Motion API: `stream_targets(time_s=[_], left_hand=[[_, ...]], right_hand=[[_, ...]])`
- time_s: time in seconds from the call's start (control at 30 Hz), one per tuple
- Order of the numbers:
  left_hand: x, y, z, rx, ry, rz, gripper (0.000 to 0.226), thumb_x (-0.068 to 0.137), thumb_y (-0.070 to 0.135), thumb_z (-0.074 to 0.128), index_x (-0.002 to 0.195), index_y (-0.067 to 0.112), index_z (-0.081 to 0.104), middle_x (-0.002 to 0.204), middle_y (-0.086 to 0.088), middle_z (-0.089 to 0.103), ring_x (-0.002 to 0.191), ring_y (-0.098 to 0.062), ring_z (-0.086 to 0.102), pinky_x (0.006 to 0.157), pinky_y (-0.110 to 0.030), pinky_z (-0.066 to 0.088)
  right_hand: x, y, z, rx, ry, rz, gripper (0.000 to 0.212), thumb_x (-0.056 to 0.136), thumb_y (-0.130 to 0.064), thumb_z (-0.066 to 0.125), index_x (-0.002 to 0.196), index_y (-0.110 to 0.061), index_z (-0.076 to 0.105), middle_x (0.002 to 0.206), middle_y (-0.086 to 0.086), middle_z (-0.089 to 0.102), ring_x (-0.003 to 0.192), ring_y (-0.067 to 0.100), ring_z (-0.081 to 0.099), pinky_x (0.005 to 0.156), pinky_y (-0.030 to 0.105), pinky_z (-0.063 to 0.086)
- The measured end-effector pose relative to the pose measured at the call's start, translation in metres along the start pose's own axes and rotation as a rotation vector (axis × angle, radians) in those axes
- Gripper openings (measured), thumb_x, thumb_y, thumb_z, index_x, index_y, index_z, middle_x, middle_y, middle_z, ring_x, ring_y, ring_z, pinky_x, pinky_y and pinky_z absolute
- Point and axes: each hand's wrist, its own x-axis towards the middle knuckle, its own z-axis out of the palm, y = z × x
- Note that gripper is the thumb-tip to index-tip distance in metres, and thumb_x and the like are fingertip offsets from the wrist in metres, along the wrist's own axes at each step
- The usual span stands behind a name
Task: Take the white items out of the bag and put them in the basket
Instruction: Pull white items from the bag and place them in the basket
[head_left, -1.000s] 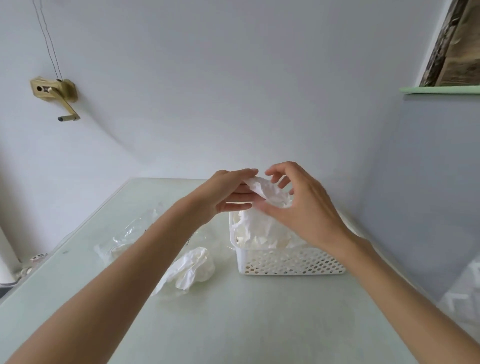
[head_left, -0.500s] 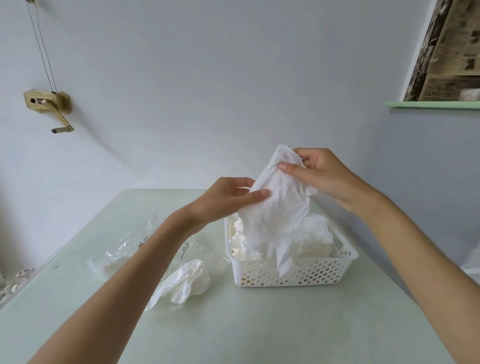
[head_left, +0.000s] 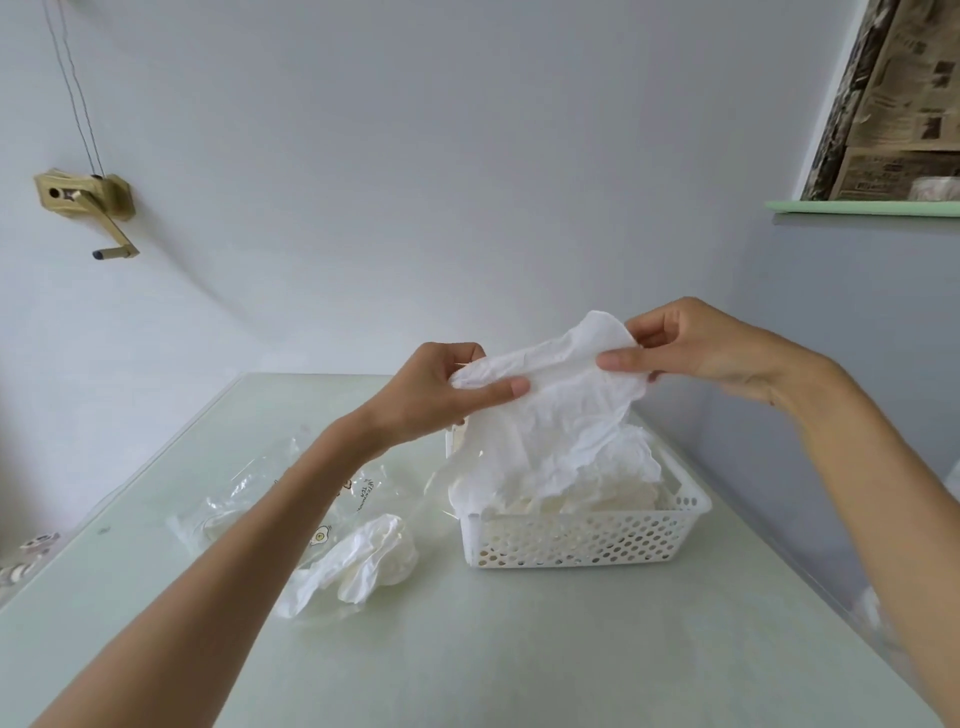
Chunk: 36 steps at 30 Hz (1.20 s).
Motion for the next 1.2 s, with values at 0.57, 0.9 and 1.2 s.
stream_targets(time_s=[0.57,0.9,1.2], left_hand=[[0.0,-0.024,-0.013,-0.077,0.021,-0.022,0.024,0.095,0.036,0.053,0.09,0.02,0.07,0.081,0.019,0.064,0.085,0.002,0.06,0.097,-0.03,0.05],[0.015,-0.011,-0.028,-0.085,0.49,-0.073,0.02,0.094,0.027,0.054,0.078,0.027,0.066,0.096,-0.003,0.068,0.096,-0.018,0.061,0.081,-0.029,0.043],[0.084,-0.045,0.039,0.457,0.472,-0.224,0.03,0.099,0.034,0.037,0.116,0.024,0.059,0.108,-0.006,0.065,0.1,-0.034,0.057,0.079,-0.034,0.04]], right_hand=[[0.017,-0.008,0.017,0.481,0.192,0.105,0.02,0.083,-0.023,0.07,0.101,-0.013,0.071,0.101,0.002,0.073,0.088,0.012,0.069,0.08,0.021,0.057],[0.02,-0.029,0.049,0.525,0.308,0.013,0.008,0.09,-0.023,0.064,0.09,-0.015,0.067,0.086,0.002,0.066,0.078,0.013,0.064,0.083,0.03,0.055],[0.031,0.051,0.08,0.827,0.535,0.235,0.013,0.096,-0.016,0.054,0.104,-0.005,0.057,0.086,0.005,0.058,0.048,0.007,0.064,0.05,0.018,0.051]])
